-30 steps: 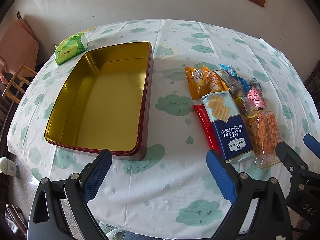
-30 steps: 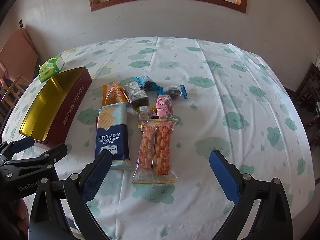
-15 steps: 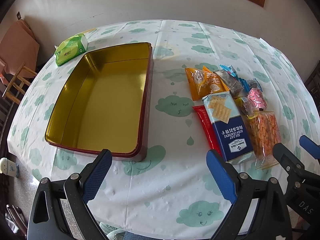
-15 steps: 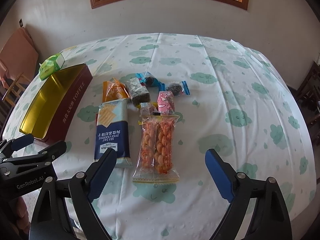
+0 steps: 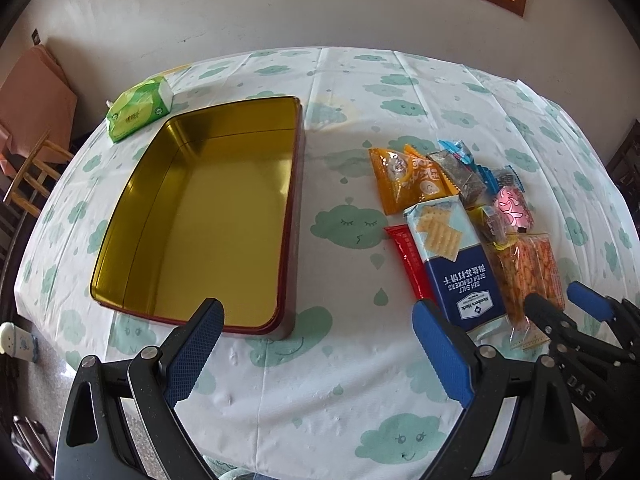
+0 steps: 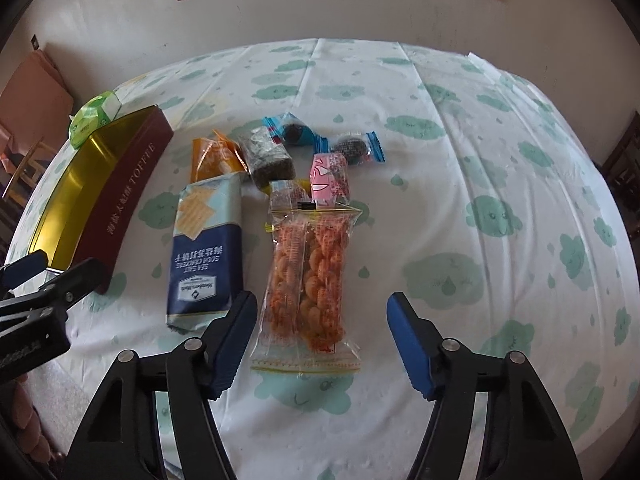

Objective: Organize snacks
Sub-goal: 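Grasp the twin-stick peanut bar pack with the right tool while the left tool grasps the blue soda-cracker pack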

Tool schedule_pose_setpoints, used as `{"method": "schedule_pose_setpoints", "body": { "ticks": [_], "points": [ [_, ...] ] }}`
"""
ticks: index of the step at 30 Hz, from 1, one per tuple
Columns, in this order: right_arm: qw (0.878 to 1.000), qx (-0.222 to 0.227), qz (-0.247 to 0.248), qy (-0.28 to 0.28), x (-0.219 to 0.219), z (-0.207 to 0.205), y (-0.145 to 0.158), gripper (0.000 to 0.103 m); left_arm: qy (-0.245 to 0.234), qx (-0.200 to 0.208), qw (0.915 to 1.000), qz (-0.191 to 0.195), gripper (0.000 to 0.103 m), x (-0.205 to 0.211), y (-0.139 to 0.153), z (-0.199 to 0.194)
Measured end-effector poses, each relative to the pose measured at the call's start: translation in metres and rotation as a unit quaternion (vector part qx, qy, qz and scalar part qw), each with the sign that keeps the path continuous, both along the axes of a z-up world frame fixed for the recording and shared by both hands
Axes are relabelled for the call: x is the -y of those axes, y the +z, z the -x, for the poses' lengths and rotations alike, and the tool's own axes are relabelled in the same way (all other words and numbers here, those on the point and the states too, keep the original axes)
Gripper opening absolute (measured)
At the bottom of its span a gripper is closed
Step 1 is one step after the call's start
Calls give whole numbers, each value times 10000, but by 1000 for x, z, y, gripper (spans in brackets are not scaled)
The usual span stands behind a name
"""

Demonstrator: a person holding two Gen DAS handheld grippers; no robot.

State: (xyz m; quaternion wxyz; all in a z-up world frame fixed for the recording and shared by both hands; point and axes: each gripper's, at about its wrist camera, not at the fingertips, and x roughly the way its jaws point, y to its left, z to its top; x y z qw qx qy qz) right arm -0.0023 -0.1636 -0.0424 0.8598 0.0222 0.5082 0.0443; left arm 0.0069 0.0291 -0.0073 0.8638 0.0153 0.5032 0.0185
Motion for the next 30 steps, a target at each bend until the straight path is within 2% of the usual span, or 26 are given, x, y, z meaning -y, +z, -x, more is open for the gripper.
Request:
{"method": "schedule_pose_setpoints", "body": {
  "ticks": [5, 9, 12, 20, 23, 27, 30],
  "points": [
    [9999, -99, -27, 20, -2, -11, -7, 66, -122, -9, 9999, -20, 94, 8, -2, -6],
    [9993, -243, -286, 27, 0, -18, -14, 47, -197, -28, 9998, 18, 93, 15, -2, -10],
    [9989, -222, -423, 33, 3, -18, -14, 40, -261, -4, 9997, -6, 93, 20, -1, -12],
    [9989, -31, -453, -115, 21, -15, -10, 39, -481, -126, 9984, 278, 91, 41, 0, -24],
    [9988, -17, -422, -260, 36, -15, -12, 39, -558, -357, 9966, 491, 90, 53, -6, -34],
    [9980, -50, -453, -442, 55, -15, -15, 39, -534, -587, 9957, 474, 82, 67, -15, -44],
    [9974, -83, -470, -537, 66, -16, -19, 39, -478, -719, 9956, 372, 81, 77, -21, -53]
  ]
}}
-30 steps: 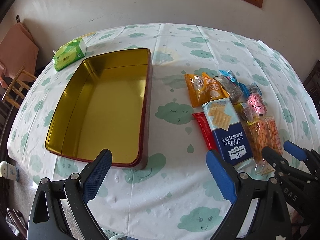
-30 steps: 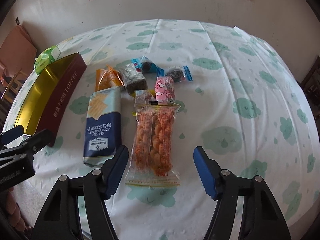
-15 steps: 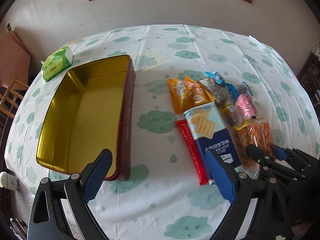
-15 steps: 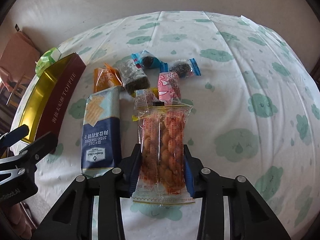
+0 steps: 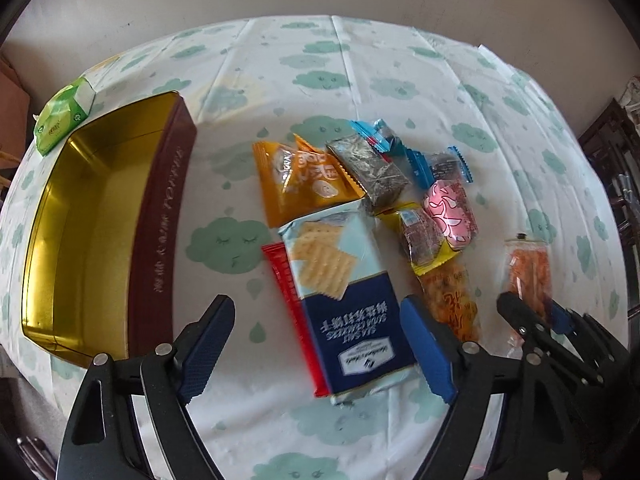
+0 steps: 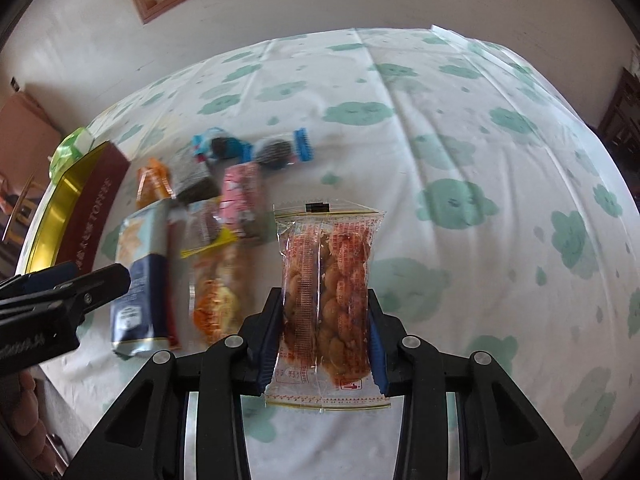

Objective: Organize snacks
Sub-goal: 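Grasp the twin-stick peanut bar pack with the right tool while the left tool grasps the blue soda-cracker pack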

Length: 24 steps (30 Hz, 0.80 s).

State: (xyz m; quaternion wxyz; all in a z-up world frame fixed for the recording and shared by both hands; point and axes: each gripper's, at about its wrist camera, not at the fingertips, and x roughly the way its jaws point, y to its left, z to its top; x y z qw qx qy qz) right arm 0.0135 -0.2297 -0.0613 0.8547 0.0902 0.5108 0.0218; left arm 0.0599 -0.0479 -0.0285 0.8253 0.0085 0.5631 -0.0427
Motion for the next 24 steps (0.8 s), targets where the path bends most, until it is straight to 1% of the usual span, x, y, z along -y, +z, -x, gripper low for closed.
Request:
{"method": "schedule_pose_setpoints", "body": {
  "ticks": [5, 8, 11, 13, 17, 18, 20, 22, 24],
  "points": [
    [9999, -47, -68, -69, 8, -1, -5, 39, 66, -159, 9998, -125, 81, 11, -10, -9],
    [9999, -46, -89, -71, 11, -2, -7, 39, 104, -254, 9994, -207, 78, 14, -16, -12],
    [9999, -42, -96, -79, 10, -1, -7, 39, 113, -316, 9992, -217, 71, 11, -21, -13],
    [9999, -39, -94, -78, 10, -1, -7, 39, 97, -361, 9990, -228, 63, 8, -24, -12],
    [9999, -35, -100, -86, 10, -1, -7, 39, 26, -407, 9991, -68, 56, -2, -27, -7],
    [9999, -34, -85, -79, 10, -1, -7, 39, -17, -401, 9992, -22, 52, -4, -27, -5],
    [9999, -36, -66, -92, 10, -1, -7, 39, -110, -364, 9993, -14, 51, -7, -26, -2],
    [9999, -35, -31, -93, 9, -1, -7, 39, -145, -359, 9992, 67, 48, -9, -26, 0],
    [10000, -33, 6, -91, 7, -1, -7, 39, -204, -340, 9991, 113, 46, -10, -24, 1]
  ]
}}
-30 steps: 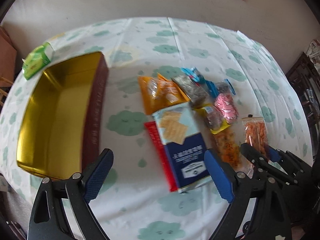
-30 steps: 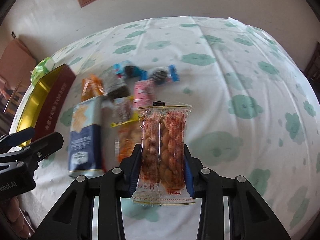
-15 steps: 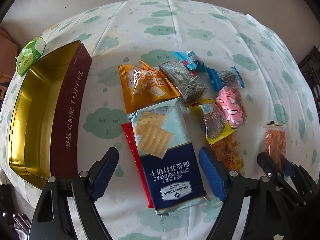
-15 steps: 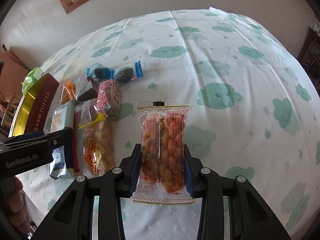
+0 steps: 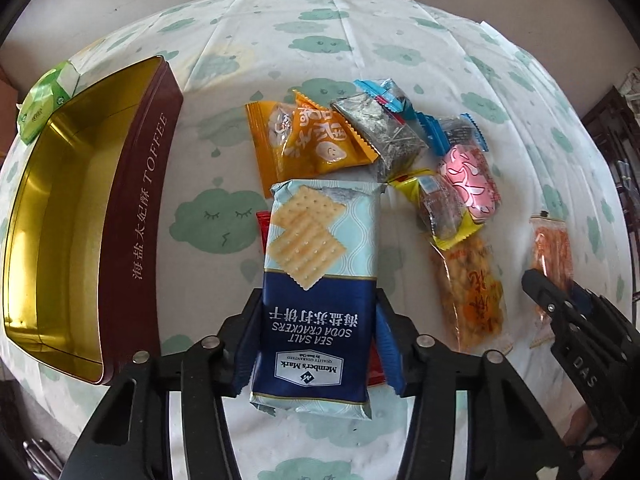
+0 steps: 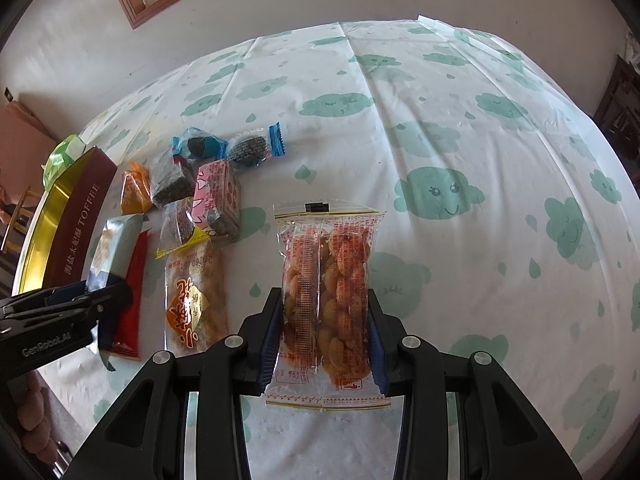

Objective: Organize snacks
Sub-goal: 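Grasp the twin-stick peanut bar pack with the right tool while the left tool grasps the blue soda-cracker pack, then lower the soda-cracker pack into the tin and open the left tool while the right tool holds the peanut pack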

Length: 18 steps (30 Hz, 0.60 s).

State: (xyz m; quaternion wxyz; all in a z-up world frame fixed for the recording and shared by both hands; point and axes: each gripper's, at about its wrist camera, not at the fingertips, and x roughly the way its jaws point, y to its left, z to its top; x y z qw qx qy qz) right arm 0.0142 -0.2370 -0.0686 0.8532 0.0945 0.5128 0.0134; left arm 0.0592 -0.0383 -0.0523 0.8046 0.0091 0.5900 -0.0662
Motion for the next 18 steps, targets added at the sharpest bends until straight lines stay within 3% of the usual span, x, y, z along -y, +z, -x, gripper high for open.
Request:
{"method": "schedule_pose_setpoints", "body": {
  "ticks": [12, 18],
  "points": [
    [9993, -14, 369, 68, -10, -1, -1, 39, -137, 147, 9996, 212, 46, -7, 17, 8],
    [9987, 14, 513, 70, -13, -1, -1, 39, -82, 406, 9987, 297, 46, -24, 42, 7]
  ]
}}
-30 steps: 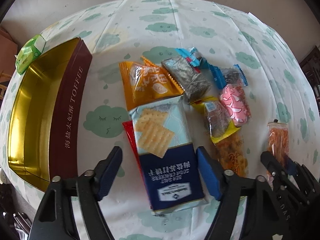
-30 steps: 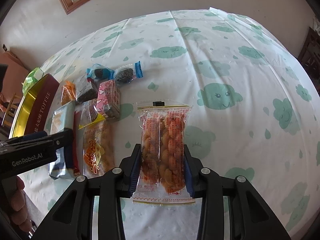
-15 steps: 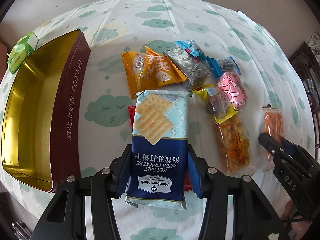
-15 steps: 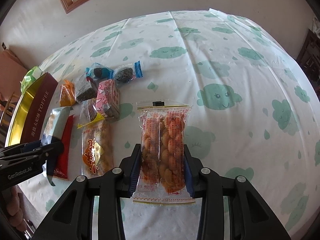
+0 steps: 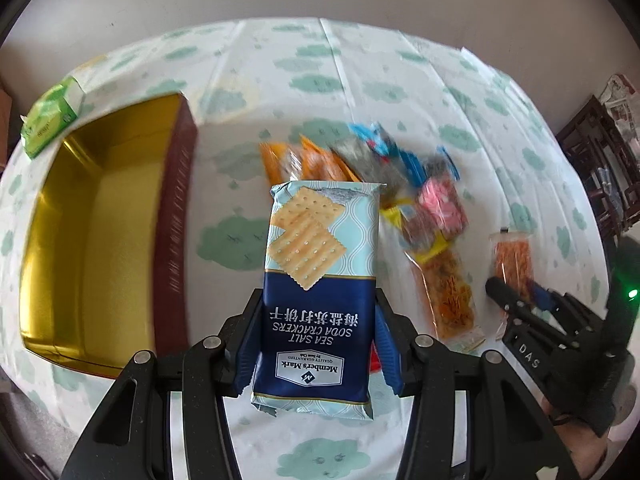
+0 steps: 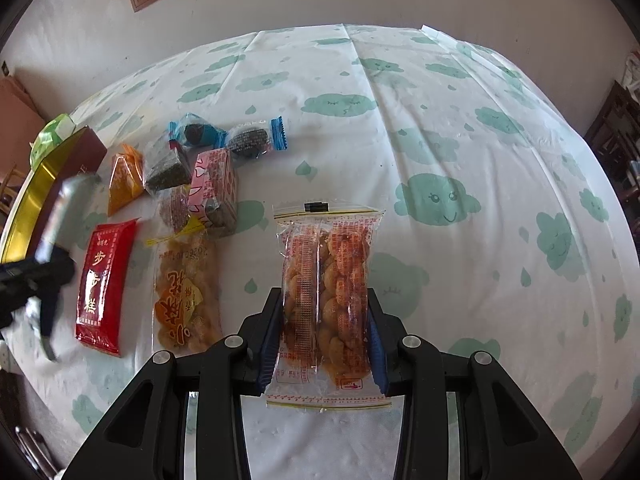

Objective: Organize snacks
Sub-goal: 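Lower the soda-cracker pack into the tin and open the left tool while the right tool holds the peanut pack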

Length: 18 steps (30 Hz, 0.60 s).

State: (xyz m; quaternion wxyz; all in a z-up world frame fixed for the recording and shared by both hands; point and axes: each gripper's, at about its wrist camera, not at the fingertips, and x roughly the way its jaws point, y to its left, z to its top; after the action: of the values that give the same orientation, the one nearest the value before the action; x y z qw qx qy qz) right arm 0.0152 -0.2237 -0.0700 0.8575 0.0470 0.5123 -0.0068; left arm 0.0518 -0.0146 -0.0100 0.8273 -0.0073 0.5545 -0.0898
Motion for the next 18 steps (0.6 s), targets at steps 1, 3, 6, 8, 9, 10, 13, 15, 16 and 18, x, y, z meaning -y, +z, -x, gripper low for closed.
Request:
{"method": "schedule_pose_setpoints", "body": {
  "ticks": [1, 3, 6, 8, 9, 10, 13, 15, 16, 18],
  "points": [
    [10000, 3, 12, -1, 0, 0, 0, 39, 55, 91, 9999, -6, 46, -8, 7, -2],
    [10000, 0, 46, 0, -1, 0, 0, 39, 173, 240, 9995, -70, 46, -21, 16, -5],
    [9999, -14, 140, 19, -4, -1, 0, 39, 465, 432, 9977, -247, 46, -54, 27, -14],
    [9998, -23, 196, 22, -5, -1, 0, 39, 682, 469, 9957, -412, 46, -80, 28, -22],
    [9997, -26, 228, 22, -6, -1, 0, 39, 771, 465, 9947, -493, 46, -91, 26, -24],
    [9997, -30, 238, 12, -6, -2, 0, 39, 863, 442, 9936, -581, 46, -102, 24, -27],
    [9997, -43, 252, -8, -6, -3, 0, 39, 1050, 347, 9902, -859, 46, -135, 14, -34],
    [9997, -47, 247, -8, -6, -3, 0, 39, 1118, 273, 9882, -1014, 46, -151, 7, -35],
    [9997, -61, 245, -17, -6, -3, 0, 39, 1132, 240, 9877, -1049, 46, -158, 3, -36],
    [9997, -76, 245, -38, -6, -4, 0, 39, 1164, 144, 9870, -1103, 46, -169, -5, -36]
  ]
}}
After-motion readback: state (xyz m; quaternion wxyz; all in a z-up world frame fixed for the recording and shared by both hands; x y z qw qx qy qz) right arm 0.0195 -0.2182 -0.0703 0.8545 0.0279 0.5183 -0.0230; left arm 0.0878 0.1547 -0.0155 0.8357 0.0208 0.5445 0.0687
